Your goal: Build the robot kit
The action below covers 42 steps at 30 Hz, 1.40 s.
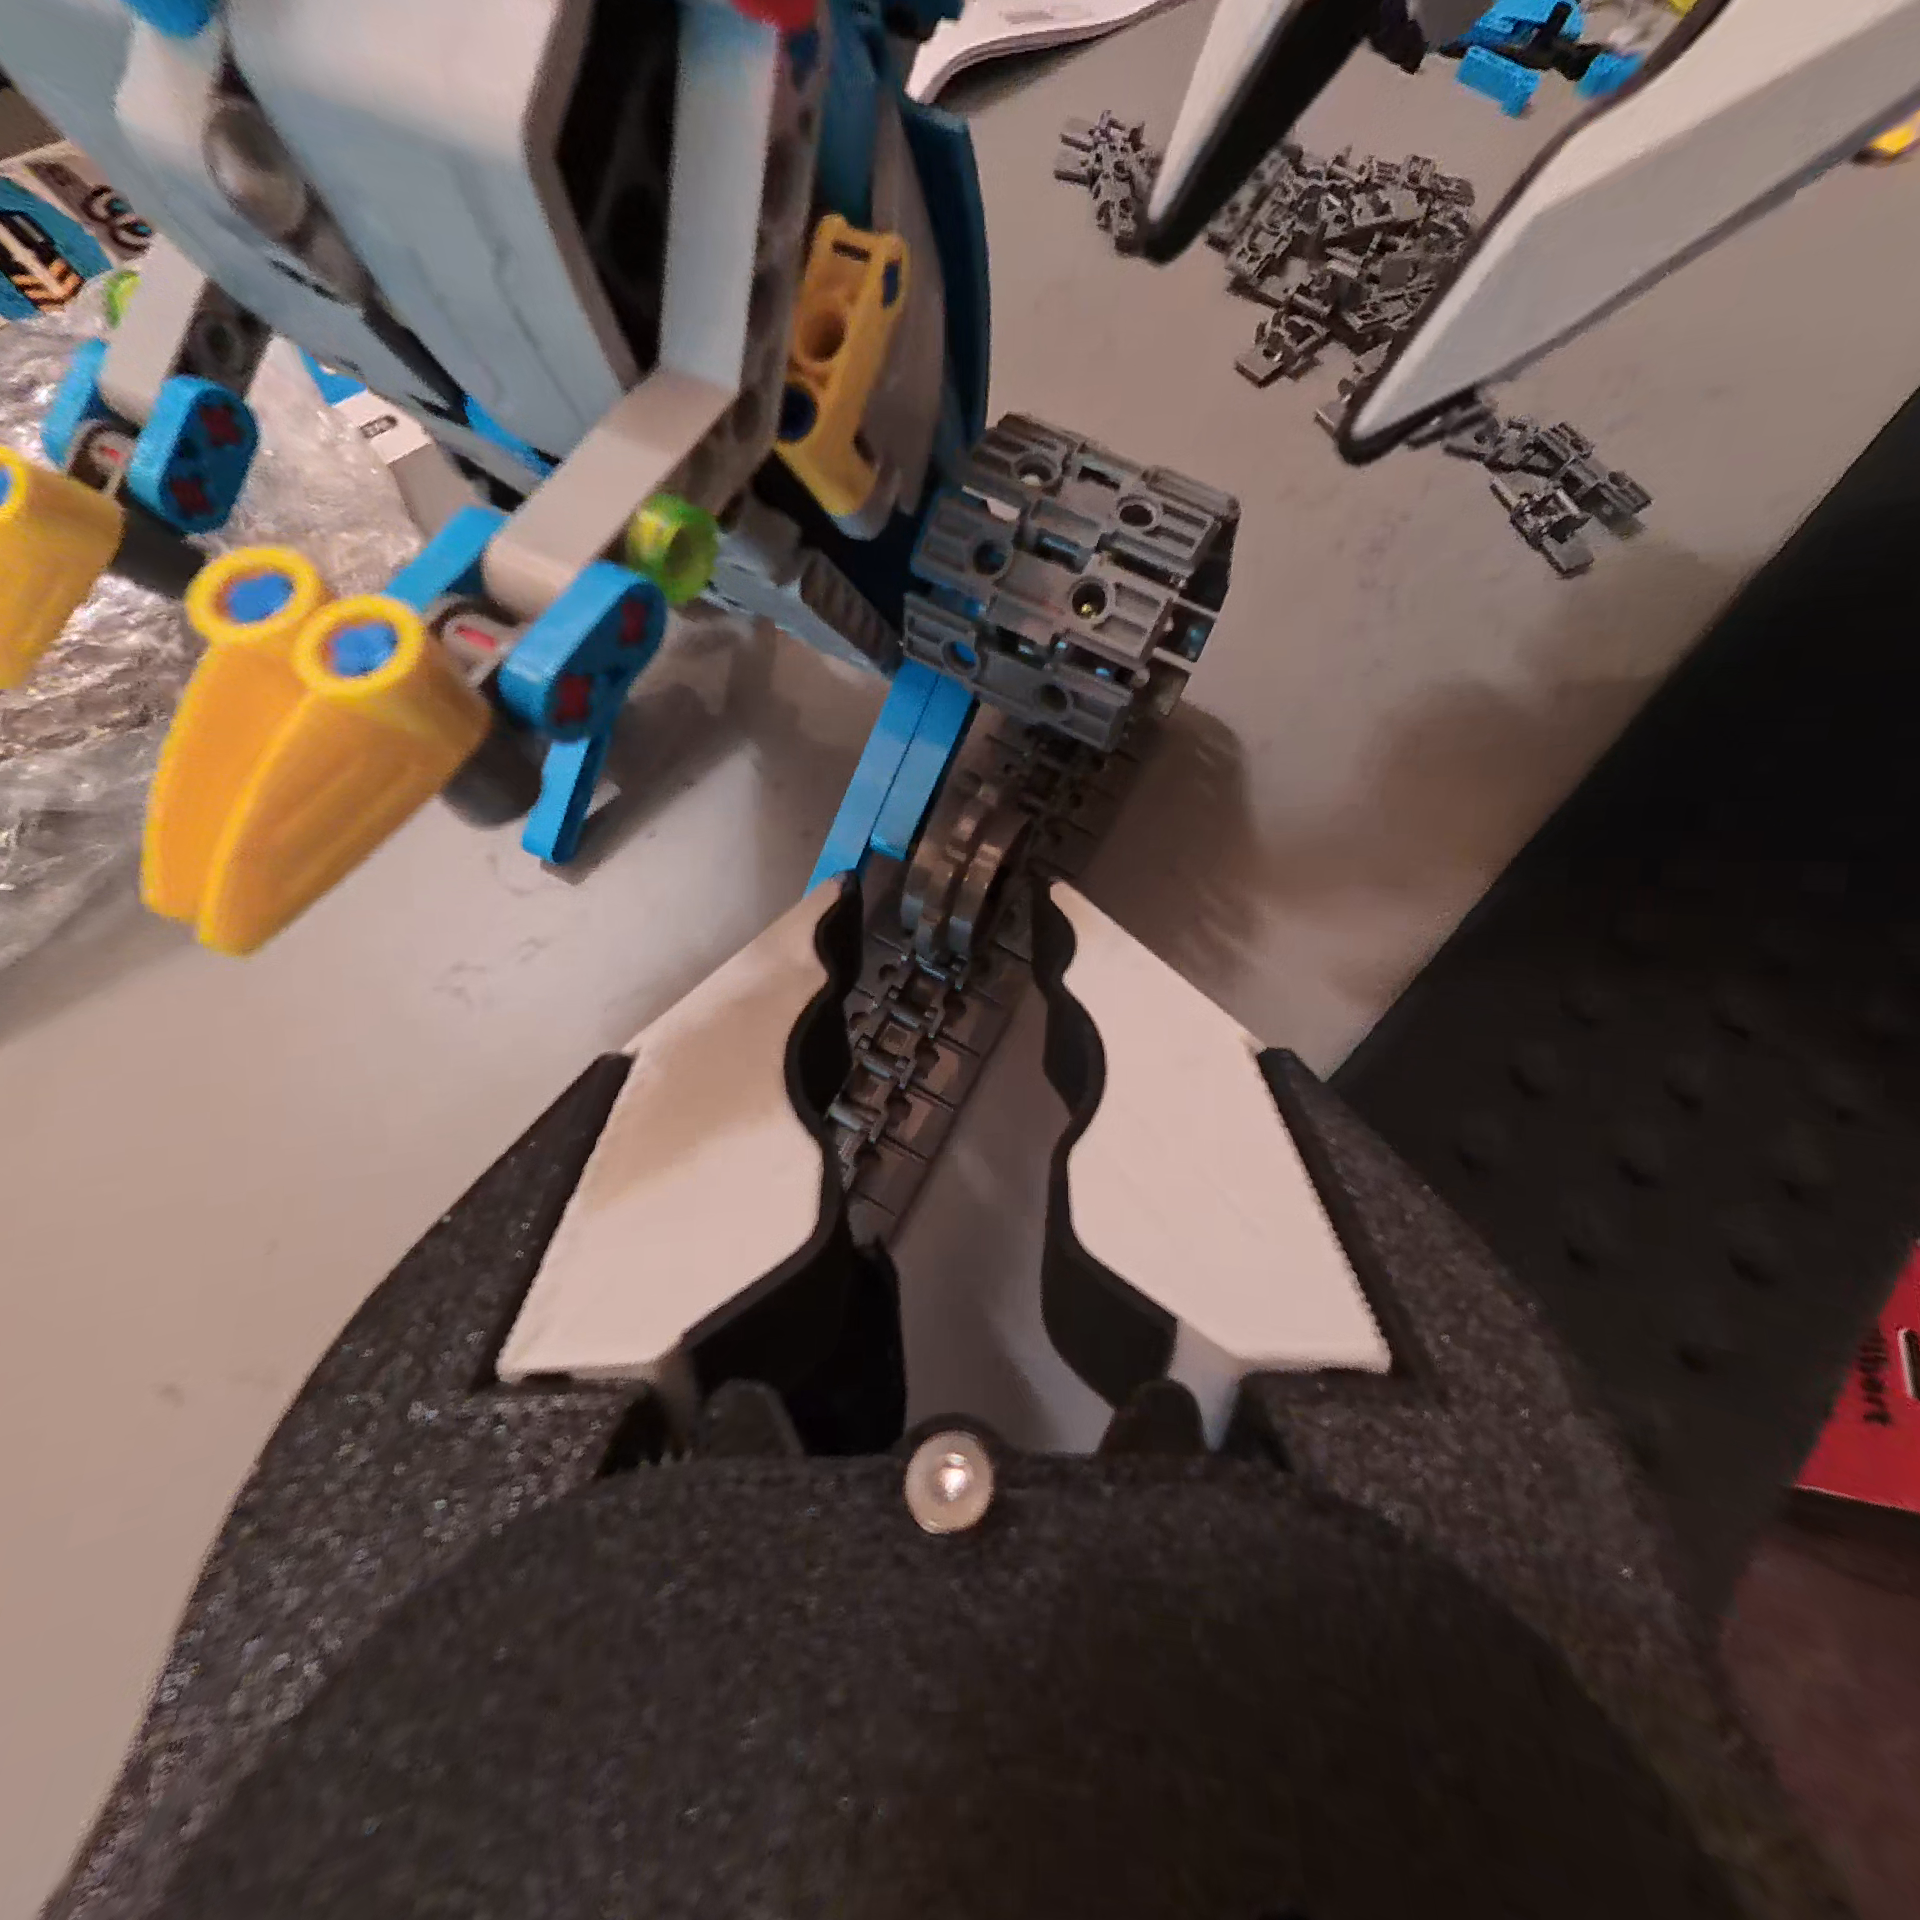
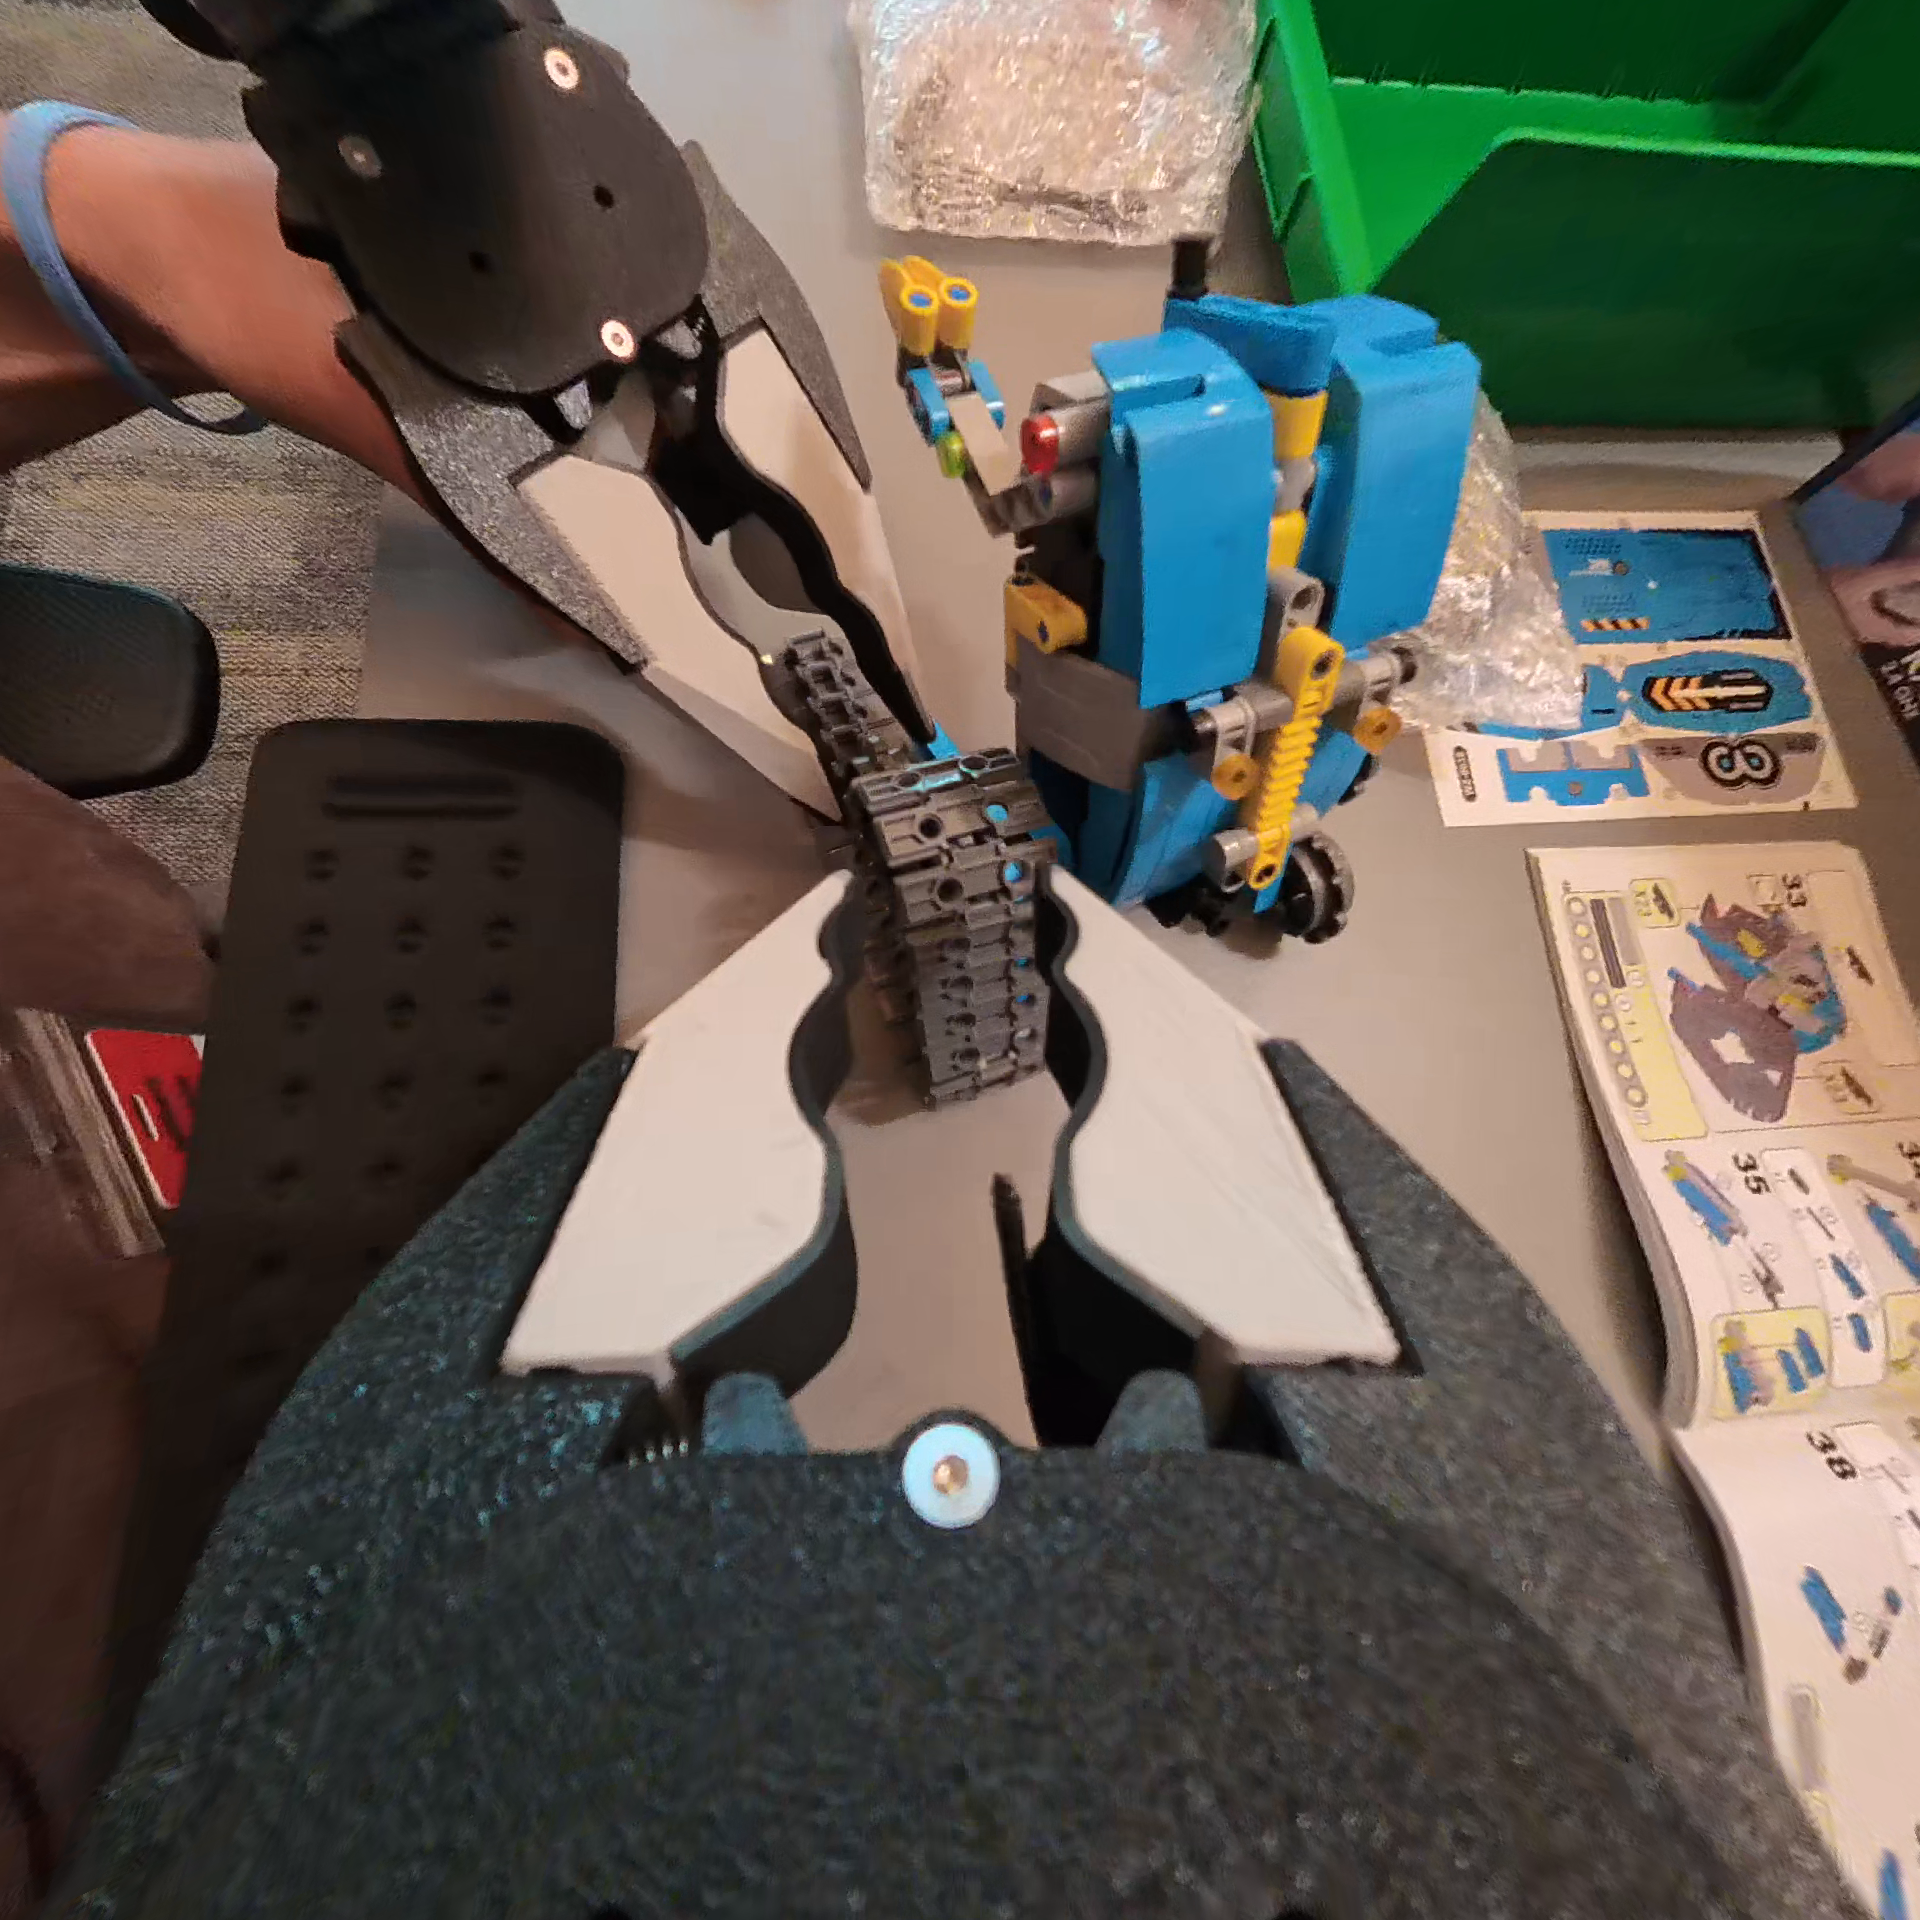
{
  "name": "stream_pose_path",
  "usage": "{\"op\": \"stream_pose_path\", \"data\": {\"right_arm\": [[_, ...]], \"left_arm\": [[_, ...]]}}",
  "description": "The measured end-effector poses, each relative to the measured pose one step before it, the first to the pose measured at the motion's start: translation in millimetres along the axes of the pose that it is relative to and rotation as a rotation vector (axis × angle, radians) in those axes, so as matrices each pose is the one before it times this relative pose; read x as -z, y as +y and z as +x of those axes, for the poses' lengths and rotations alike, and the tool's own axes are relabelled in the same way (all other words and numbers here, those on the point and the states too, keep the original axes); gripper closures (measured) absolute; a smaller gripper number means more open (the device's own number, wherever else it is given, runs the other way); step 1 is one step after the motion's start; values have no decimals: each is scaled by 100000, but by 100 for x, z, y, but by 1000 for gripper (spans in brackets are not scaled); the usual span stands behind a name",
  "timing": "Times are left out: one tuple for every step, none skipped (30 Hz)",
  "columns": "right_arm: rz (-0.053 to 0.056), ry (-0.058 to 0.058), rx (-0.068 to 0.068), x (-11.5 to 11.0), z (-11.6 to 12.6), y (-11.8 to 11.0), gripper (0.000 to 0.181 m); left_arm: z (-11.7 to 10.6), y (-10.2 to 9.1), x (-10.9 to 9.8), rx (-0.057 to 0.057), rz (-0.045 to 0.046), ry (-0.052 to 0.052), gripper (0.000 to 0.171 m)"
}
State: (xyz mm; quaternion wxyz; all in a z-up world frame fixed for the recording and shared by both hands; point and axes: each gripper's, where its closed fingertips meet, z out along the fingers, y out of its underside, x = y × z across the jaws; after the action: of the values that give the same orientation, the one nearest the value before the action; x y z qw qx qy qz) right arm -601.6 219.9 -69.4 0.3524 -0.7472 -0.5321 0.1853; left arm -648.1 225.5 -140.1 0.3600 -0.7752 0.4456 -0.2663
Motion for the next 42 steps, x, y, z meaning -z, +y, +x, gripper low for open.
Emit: {"op": "stream_pose_path", "data": {"right_arm": [[134, 1138, 1977, -368, -125, -143, 150], [337, 1412, 3227, -434, -176, -198, 150], [-272, 1406, 3458, -467, -175, -88, 150], [-1670, 1067, 3095, -548, -153, 156, 149], [-2879, 1494, 2651, -515, -14, 399, 150], [-2142, 2281, 2180, -392, 163, 394, 149], [262, 2425, 1528, -83, 240, 135, 153], [379, 1497, 403, 138, 215, 175, 156], [78, -299, -1246, 202, 73, 263, 156], [815, -149, -2367, 288, 147, 237, 156], [201, 442, -2316, 302, 275, 402, 157], [-372, 348, -2225, 263, 270, 552, 157], [307, 593, -2661, 257, 271, 504, 158], [1307, 388, -2914, 282, 213, 363, 158], [1581, 462, -3004, 317, 234, 355, 159], [1721, 169, -3340, 340, 220, 348, 163], [1872, 388, -3815, 378, 315, 290, 165], [2357, 861, -3809, 419, 440, 229, 168], [2384, 810, -3943, 388, 494, 257, 169], [1488, 343, -4144, 321, 479, 384, 169], [757, 115, -4326, 264, 489, 458, 170], [677, -79, -4437, 231, 452, 436, 170], [978, -535, -4075, 201, 353, 359, 170], [1020, -668, -3753, 164, 287, 331, 170], [724, -597, -3403, 126, 258, 332, 170], [564, -262, -3069, 113, 274, 346, 170], [638, 77, -2658, 114, 290, 308, 170], [468, 180, -2358, 104, 282, 324, 170], [140, 211, -2297, 86, 283, 360, 171], [-358, 413, -2199, 67, 318, 424, 171], [-702, 698, -2019, 39, 354, 461, 171], [-1122, 826, -1847, 4, 370, 525, 172], [-1845, 1035, -1544, -28, 402, 608, 171], [-2030, 1074, -1302, -46, 388, 634, 171], [-2394, 468, -1222, -101, 274, 644, 171], [-2274, 229, -930, -133, 207, 585, 172], [-2116, 1036, -721, -127, 289, 521, 173], [-2260, 1328, -228, -104, 333, 505, 173], [-2219, 1310, -176, -81, 330, 467, 172], [-1744, 860, -171, -38, 276, 346, 168], [-464, 320, 131, 44, 154, 147, 165], [17, 317, 316, 113, 155, 58, 163]], "left_arm": [[-18, -4, -56, -832, -482, -301, 139], [-36, -44, -9, -825, -358, -427, 139], [-27, -101, 55, -545, -26, -466, 139], [-36, -154, 102, -56, 506, -328, 139], [-15, -217, 133, 558, 999, -40, 139], [52, -228, 125, 1071, 1272, 451, 139], [99, -210, 116, 1258, 1227, 692, 139], [127, -176, 90, 1098, 1074, 657, 139], [88, -132, 64, 783, 845, 286, 139], [53, -75, 31, 463, 551, -66, 139], [7, -21, -15, 215, 184, -373, 139], [-3, 57, -57, 42, -169, -380, 139], [48, 149, -107, -69, -597, -10, 139], [77, 214, -149, -156, -935, 107, 139], [92, 207, -146, -275, -797, 29, 139], [96, 232, -167, -296, -850, 57, 139], [43, 282, -153, -247, -1191, -283, 139], [-47, 328, -140, -250, -1390, -788, 139], [-71, 320, -99, -228, -1292, -828, 139], [-25, 214, -54, 27, -861, -555, 139], [1, 49, -16, 294, -87, -337, 139], [48, -123, 11, 393, 555, -178, 139], [112, -218, 40, 254, 670, -41, 139], [161, -249, 30, -95, 481, -172, 139], [237, -296, 32, -537, 459, -221, 139], [331, -321, 24, -826, 633, -37, 139], [385, -359, 6, -967, 804, -26, 139], [363, -370, -30, -940, 865, -174, 139], [236, -412, -73, -716, 1037, -889, 139], [139, -412, -130, -670, 1064, -1339, 139], [-8, -449, -157, -624, 1168, -1867, 139], [-6, -459, -190, -574, 1398, -1555, 139], [65, -417, -234, -417, 1161, -733, 139], [74, -295, -299, -142, 469, -396, 139], [73, -160, -348, -71, -389, -138, 139], [78, -82, -371, -199, -647, -181, 139], [42, -106, -370, -328, -423, -457, 139], [54, -117, -342, -433, -268, -501, 139], [25, -86, -308, -545, -526, -779, 139], [-18, 1, -282, -1019, -958, -989, 139], [-37, 38, -263, -1294, -1187, -1062, 139], [-75, 40, -229, -1521, -1181, -1179, 139]]}}
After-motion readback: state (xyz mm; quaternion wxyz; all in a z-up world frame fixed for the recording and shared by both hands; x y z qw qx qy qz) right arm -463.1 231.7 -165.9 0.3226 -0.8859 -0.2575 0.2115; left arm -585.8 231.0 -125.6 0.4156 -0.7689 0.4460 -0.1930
